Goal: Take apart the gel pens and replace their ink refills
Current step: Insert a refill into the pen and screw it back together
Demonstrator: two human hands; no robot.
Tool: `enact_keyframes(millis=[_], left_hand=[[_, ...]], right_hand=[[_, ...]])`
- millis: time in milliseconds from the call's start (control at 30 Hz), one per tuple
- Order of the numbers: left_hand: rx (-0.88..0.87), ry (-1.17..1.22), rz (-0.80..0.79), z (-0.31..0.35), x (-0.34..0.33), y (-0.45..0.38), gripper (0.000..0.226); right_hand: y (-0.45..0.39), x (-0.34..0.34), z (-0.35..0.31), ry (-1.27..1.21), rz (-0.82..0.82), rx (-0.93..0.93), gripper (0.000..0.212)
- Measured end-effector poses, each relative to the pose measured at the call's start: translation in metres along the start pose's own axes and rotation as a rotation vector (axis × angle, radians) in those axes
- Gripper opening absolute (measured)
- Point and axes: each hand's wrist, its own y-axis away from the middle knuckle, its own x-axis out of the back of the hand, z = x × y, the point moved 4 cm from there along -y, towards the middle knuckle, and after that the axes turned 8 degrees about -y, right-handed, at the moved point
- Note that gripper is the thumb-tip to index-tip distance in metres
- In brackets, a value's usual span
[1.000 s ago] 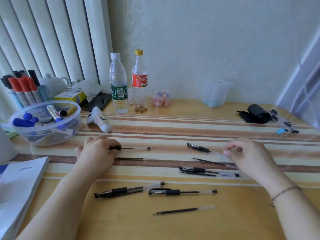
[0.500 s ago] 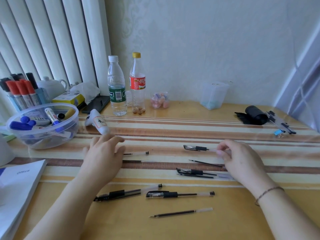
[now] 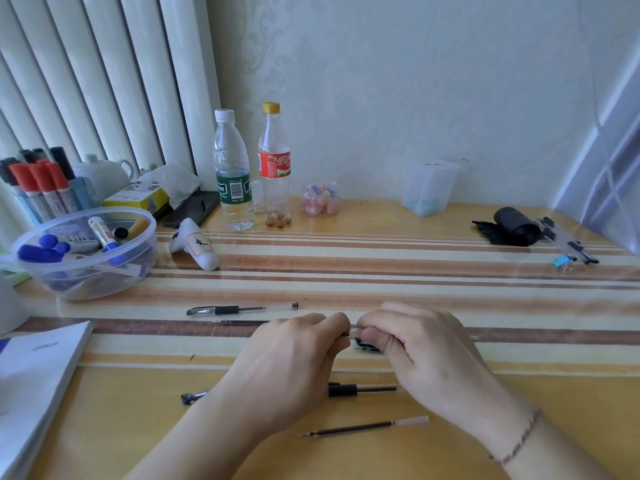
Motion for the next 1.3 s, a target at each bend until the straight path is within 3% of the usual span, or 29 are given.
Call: enact_keyframes(millis=[633, 833, 1100, 1300], left_hand=[[0.019, 0.147, -0.022, -0.011, 0.004, 0.002, 0.03], [0.033, 0.096, 0.112, -0.02, 0.013, -0.001, 0.032], [0.122, 0.342, 0.135, -0.025, 0.008, -0.002, 0.042], [0.142, 0.474, 0.14, -0.026, 0.009, -0.002, 0.045]], right_hand=[[0.0, 0.003, 0.001, 0.039, 0.007, 0.034, 0.026], [0.001, 0.016, 0.012, -0.044, 0.068, -0.053, 0.03], [0.002, 0.018, 0.001, -0.063, 0.31, 0.053, 0.004], [0.001, 0.019, -0.003, -0.133, 0.311, 0.076, 0.014]])
